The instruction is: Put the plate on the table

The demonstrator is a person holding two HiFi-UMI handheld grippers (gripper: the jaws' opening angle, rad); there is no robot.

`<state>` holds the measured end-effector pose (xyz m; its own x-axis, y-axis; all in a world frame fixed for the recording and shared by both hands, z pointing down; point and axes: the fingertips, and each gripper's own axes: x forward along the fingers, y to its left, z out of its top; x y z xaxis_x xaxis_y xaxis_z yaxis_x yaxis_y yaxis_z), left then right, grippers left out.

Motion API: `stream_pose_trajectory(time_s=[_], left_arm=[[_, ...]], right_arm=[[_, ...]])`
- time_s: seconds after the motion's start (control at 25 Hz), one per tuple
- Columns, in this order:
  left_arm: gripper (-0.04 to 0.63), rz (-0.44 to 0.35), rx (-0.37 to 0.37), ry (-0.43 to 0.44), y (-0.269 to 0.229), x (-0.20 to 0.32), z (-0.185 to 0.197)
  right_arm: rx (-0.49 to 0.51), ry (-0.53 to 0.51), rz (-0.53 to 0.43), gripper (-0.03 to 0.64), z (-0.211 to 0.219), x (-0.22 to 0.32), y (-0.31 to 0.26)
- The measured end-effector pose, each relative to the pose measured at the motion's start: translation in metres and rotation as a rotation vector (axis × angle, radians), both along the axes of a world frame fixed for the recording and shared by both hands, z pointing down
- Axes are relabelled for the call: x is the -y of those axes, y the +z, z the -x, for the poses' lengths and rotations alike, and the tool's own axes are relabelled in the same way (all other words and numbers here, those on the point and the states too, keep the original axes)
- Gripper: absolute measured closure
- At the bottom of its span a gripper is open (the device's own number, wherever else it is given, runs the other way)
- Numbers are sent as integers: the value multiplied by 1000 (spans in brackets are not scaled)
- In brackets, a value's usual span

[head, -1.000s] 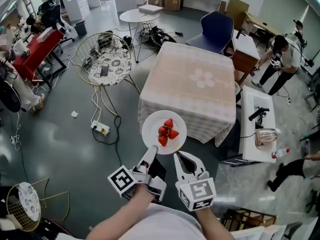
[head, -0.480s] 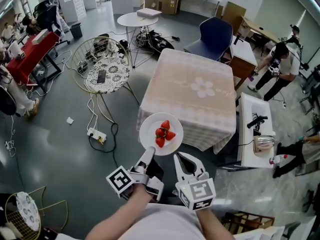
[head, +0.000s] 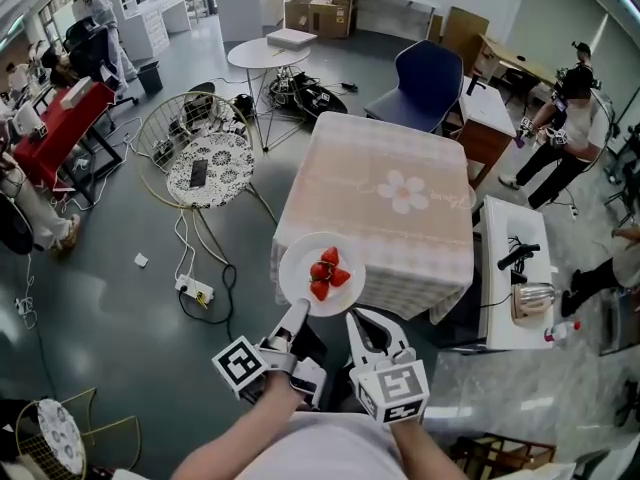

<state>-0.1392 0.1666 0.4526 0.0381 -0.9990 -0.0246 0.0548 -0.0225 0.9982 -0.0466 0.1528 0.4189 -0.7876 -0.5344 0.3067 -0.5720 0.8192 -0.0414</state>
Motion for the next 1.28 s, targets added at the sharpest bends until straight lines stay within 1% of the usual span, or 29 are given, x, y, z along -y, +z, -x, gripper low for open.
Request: stream_pose_trajectory(time_s=[0.24, 0.44, 0.72, 0.96, 1.28], left_arm=[[578, 16, 18, 8, 3, 45, -9], [578, 51, 17, 12, 12, 92, -21], [578, 91, 37, -4, 17, 152, -25], [578, 133, 48, -26, 26, 192, -36], [578, 138, 80, -39, 18, 231, -43]], right_arm=[[15, -7, 18, 612, -6, 48, 6], [12, 3, 55, 612, -19, 96, 16], [28, -18, 96, 612, -26, 161, 23], [52, -45, 119, 612, -38, 207, 31], [63, -58, 127, 612, -47, 249, 28]])
